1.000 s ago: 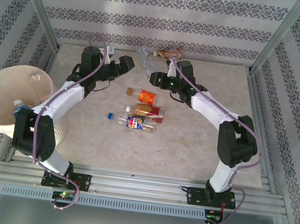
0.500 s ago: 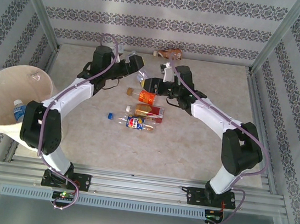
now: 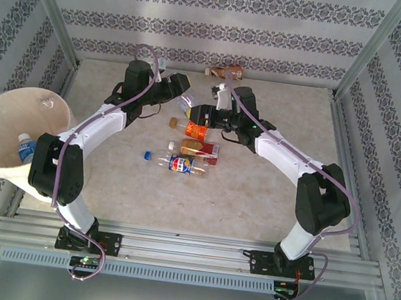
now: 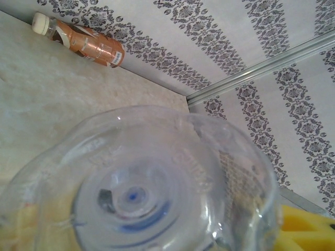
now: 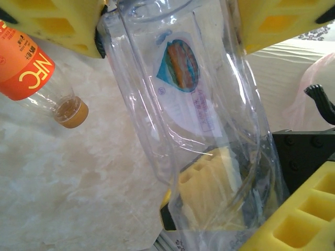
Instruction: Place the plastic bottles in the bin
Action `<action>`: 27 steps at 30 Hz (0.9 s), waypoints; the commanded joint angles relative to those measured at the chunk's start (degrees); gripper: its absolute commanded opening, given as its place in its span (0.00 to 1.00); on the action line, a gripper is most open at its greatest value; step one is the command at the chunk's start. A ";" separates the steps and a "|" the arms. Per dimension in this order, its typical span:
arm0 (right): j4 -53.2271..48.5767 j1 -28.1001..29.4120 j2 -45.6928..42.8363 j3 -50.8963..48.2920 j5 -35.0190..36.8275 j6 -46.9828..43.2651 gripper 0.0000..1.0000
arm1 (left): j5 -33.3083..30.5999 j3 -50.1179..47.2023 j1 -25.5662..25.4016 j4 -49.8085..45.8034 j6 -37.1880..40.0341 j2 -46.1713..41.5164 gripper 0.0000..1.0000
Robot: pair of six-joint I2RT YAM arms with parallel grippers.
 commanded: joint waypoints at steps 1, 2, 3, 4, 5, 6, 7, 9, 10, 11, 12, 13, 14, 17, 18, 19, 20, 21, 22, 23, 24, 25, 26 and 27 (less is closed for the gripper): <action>0.81 -0.11 -0.46 2.44 -2.07 -2.53 0.64 | 0.65 2.08 -0.44 0.79 0.36 -0.14 0.65; 0.84 -0.33 -1.05 2.36 -2.40 -3.03 0.73 | 0.49 2.25 -0.47 0.48 0.49 -0.23 0.65; 0.87 -0.58 -1.82 2.14 -2.45 -3.77 0.80 | 0.09 2.40 -0.46 0.00 0.72 -0.44 0.65; 0.89 -0.81 -2.58 1.85 -2.30 -4.45 0.86 | -0.44 2.50 -0.50 -0.62 0.81 -0.70 0.65; 0.95 -1.16 -3.54 1.49 -2.00 -5.18 0.91 | -0.90 2.53 -0.44 -1.03 1.07 -1.04 0.65; 1.11 -1.52 -4.65 0.94 -1.41 -5.83 0.95 | -1.13 2.53 -0.34 -1.27 1.39 -1.43 0.64; 1.13 -1.89 -5.56 0.49 -0.72 -6.28 0.98 | -1.38 2.45 -0.36 -1.53 1.75 -1.78 0.64; 1.22 -2.89 -7.57 -0.45 1.12 -6.90 0.98 | -2.26 2.49 -0.39 -2.63 2.61 -2.79 0.64; 1.48 -3.46 -8.46 -0.96 1.91 -6.77 0.98 | -2.95 2.53 -0.35 -3.49 3.07 -3.20 0.64; 1.82 -4.08 -9.38 -1.52 2.71 -6.51 0.98 | -3.78 2.53 -0.42 -4.29 3.69 -3.86 0.64; 2.57 -4.67 -10.34 -2.17 3.50 -5.97 0.98 | -4.36 2.45 -0.31 -4.98 4.33 -4.61 0.64; 3.48 -5.26 -11.10 -3.04 4.34 -5.35 0.98 | -4.79 2.44 -0.33 -5.79 4.94 -5.28 0.64; 4.73 -5.92 -11.99 -4.08 5.37 -4.41 0.98 | -5.56 2.49 -0.20 -6.95 5.81 -6.13 0.63; 8.62 -7.61 -14.44 -7.33 9.30 -1.47 0.98 | -9.01 2.84 0.06 -11.27 8.28 -8.90 0.60; 10.10 -8.09 -15.09 -8.62 10.64 -0.42 0.98 | -10.50 2.88 0.09 -12.87 9.19 -9.84 0.59; 11.29 -8.37 -15.43 -9.55 11.71 0.39 0.98 | -11.45 2.81 0.19 -13.74 9.82 -10.43 0.58; 12.14 -8.92 -15.51 -10.35 12.16 1.18 0.98 | -11.65 2.61 0.28 -14.33 10.12 -10.82 0.57; 12.27 -9.27 -15.34 -10.54 11.55 1.18 0.98 | -11.46 2.49 0.37 -14.75 10.02 -10.93 0.55; 11.80 -9.42 -14.99 -10.38 10.99 1.11 0.98 | -10.75 2.45 0.40 -14.71 9.84 -10.91 0.53; 11.09 -9.50 -14.56 -10.14 10.76 0.99 0.98 | -9.71 2.44 0.44 -14.57 9.74 -10.79 0.52; 10.64 -9.52 -14.14 -9.91 10.46 0.96 0.98 | -9.31 2.61 0.39 -14.75 9.48 -10.81 0.52; 10.73 -9.53 -13.92 -9.83 10.21 1.01 0.98 | -9.48 2.91 0.40 -15.17 9.49 -10.96 0.51; 10.84 -9.48 -13.75 -9.83 10.29 1.00 0.98 | -10.24 3.50 0.39 -16.36 9.87 -11.40 0.50; 11.07 -9.52 -13.63 -9.85 10.42 1.02 0.98 | -11.79 4.56 0.51 -18.54 10.64 -11.84 0.49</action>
